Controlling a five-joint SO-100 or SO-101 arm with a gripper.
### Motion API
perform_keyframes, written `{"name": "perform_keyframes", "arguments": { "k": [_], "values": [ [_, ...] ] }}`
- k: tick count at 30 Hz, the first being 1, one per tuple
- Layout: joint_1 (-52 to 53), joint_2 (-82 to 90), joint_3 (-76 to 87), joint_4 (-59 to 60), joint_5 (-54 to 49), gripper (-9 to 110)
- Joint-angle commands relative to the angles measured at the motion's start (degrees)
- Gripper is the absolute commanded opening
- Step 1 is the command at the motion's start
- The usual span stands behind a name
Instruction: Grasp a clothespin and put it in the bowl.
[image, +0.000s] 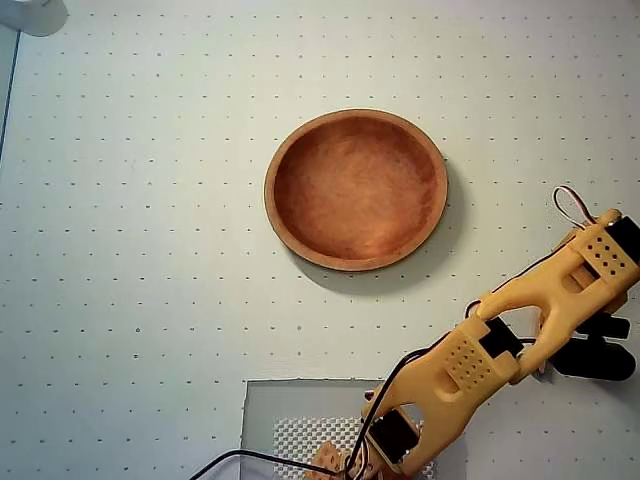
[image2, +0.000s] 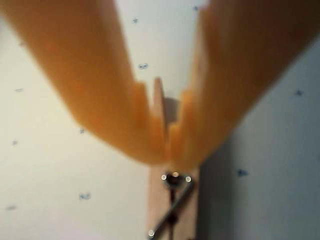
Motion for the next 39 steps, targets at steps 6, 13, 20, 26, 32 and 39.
{"name": "perform_keyframes", "arguments": {
  "k": [6, 13, 20, 26, 32, 39],
  "values": [
    [0.62, -1.14, -7.12, 1.41, 4.75, -3],
    [0.70, -2.64, -7.12, 1.41, 4.83, -3],
    [0.62, -2.64, -7.21, 1.41, 4.04, 12],
    [0.70, -2.29, -7.21, 0.97, 4.04, 27],
    [0.70, -1.93, -7.21, 0.70, 4.04, 32],
    [0.70, -2.81, -8.61, 0.62, 4.22, 32]
  ]
}}
